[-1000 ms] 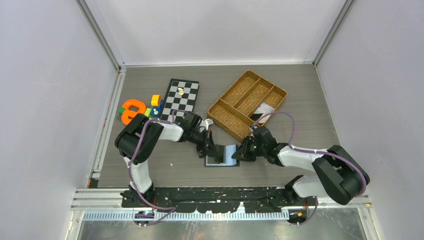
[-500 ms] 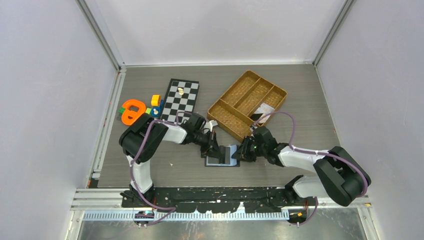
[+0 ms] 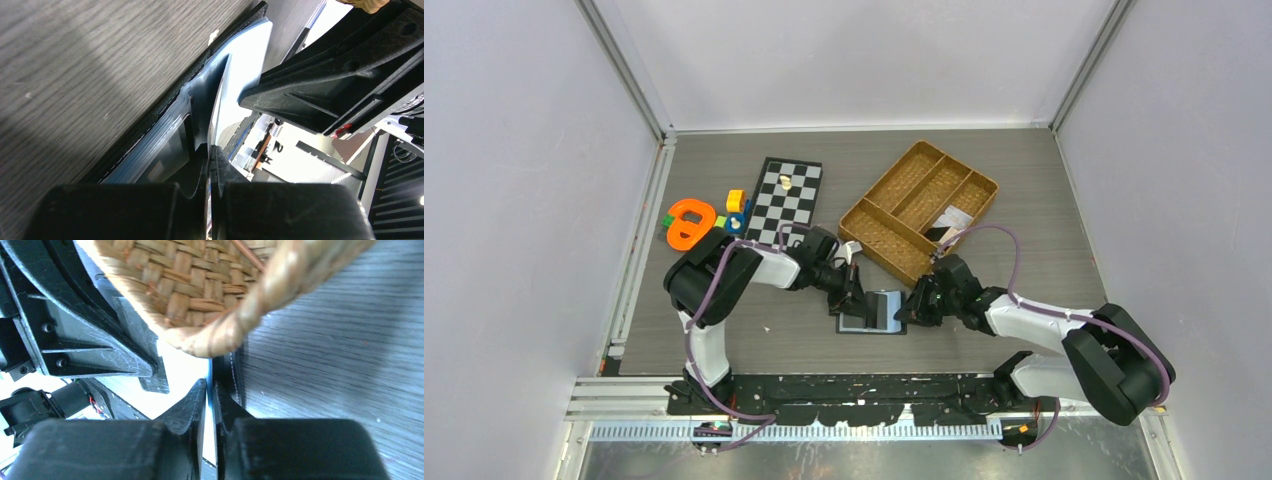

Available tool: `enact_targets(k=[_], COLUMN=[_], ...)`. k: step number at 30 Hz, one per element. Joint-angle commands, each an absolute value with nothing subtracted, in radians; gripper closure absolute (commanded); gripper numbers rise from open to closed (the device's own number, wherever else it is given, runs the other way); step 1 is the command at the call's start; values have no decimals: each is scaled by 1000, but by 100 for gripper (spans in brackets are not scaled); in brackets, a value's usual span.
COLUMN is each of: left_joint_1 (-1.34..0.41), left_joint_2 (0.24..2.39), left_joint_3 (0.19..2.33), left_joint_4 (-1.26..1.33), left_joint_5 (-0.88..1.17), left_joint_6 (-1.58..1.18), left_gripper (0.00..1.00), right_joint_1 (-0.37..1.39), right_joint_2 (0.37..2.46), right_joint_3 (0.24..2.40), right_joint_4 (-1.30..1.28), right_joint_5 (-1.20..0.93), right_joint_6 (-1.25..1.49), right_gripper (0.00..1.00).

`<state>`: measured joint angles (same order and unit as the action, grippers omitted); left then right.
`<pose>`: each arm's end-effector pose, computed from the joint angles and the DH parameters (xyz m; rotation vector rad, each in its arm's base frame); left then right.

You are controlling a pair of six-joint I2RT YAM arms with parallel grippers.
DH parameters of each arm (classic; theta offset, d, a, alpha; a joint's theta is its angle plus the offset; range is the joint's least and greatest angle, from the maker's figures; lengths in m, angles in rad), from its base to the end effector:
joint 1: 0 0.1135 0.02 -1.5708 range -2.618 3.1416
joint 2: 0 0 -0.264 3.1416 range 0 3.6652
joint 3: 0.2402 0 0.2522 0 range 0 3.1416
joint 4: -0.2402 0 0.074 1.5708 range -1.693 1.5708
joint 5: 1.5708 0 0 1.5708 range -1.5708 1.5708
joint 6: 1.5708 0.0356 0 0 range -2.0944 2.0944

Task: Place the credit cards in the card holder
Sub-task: Insert the credit card into the card holder.

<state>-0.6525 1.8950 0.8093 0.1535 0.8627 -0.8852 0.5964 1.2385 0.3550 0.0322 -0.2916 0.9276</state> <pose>0.2452 -0.2214 0.0970 -0.0909 -2.6217 1.4541 0.1654 0.1247 0.1305 0.2923 2.6364 0.9691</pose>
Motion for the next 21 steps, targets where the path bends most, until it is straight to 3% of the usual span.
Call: enact_targets(k=[1,5,21], left_joint_1=[-665,-681,-683], left_joint_2=[1923,1923,1783], left_joint_3=[813,833,933], left_joint_4=[152,133,-224], left_joint_5=[781,762,589], left_joint_6=[-882,-877,-683], left_gripper=[100,94,60], right_joint_1=[596,598,597], right_joint_2=[1217,1225,1195], right_joint_3=[339,339,341], right_joint_4=[-40,-36,-69], right_joint_5=[-239,-244,-217], right_joint_6=[922,924,928], right_gripper=[90,99,99])
